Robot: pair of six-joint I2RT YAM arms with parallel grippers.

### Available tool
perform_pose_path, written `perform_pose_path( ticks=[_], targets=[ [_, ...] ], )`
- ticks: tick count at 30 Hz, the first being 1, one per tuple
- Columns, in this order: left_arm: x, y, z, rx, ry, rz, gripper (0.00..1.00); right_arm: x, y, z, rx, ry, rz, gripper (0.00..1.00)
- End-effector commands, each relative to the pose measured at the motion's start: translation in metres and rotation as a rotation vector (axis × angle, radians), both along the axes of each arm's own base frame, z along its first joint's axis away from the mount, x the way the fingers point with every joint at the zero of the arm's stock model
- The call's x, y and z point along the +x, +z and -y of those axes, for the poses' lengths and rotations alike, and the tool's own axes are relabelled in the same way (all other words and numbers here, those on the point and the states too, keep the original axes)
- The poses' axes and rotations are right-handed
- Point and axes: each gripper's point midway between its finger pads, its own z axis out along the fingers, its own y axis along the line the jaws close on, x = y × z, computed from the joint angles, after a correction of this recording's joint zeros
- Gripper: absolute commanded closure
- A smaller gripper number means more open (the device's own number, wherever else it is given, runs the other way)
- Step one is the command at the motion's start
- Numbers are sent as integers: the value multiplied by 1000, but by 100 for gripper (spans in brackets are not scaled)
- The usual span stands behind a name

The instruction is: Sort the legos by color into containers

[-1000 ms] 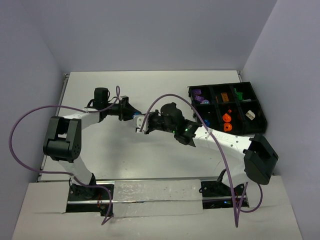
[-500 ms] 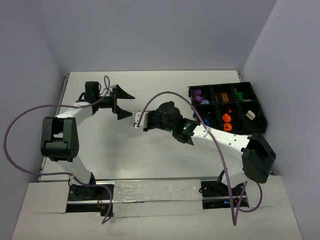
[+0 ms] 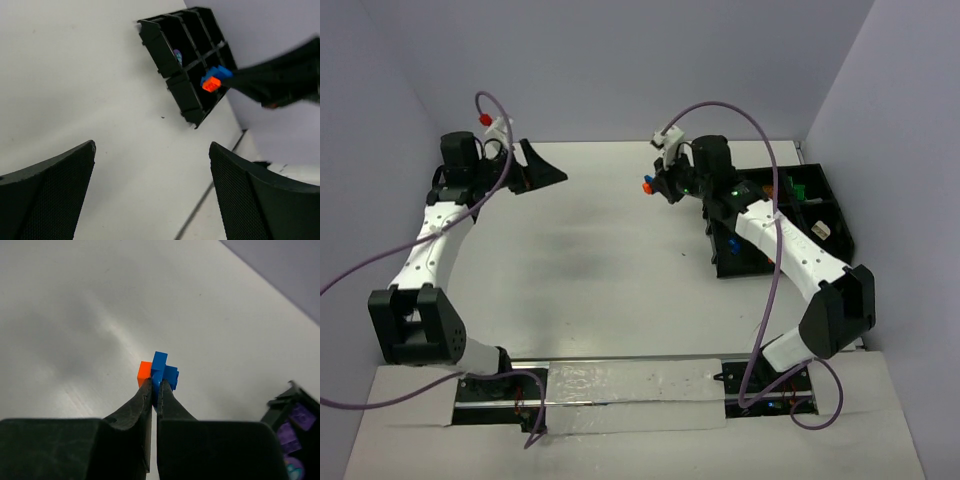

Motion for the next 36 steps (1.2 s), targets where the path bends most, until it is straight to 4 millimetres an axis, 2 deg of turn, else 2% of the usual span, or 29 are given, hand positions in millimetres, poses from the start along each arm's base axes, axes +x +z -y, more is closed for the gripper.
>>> perform_pose_path(
  ticks=[1, 4, 7, 13, 17, 23, 31, 36],
  targets=[
    [-29, -3, 39, 194, -156, 220, 7, -38, 8, -10, 165, 39, -224, 100],
    [-45, -3, 70, 152, -248, 196, 16, -48, 13, -15, 234, 46, -271, 100],
    [-51, 4, 97, 80, -283, 170, 23, -51, 14, -20, 284, 36, -315, 100],
    [-54, 3, 130, 96, -300, 152, 35, -53, 18, -24, 333, 30, -352, 100],
    [-58, -4, 143, 132, -310, 157, 39, -51, 17, -23, 342, 4, -362, 100],
    [-55, -15, 150, 169, -292, 137, 44, -52, 16, -21, 354, -26, -379, 100],
    [-50, -25, 161, 203, -293, 118, 43, -53, 16, -23, 350, -24, -379, 100],
    [-52, -22, 169, 204, -313, 126, 44, -53, 17, -25, 351, -21, -379, 100]
  ],
)
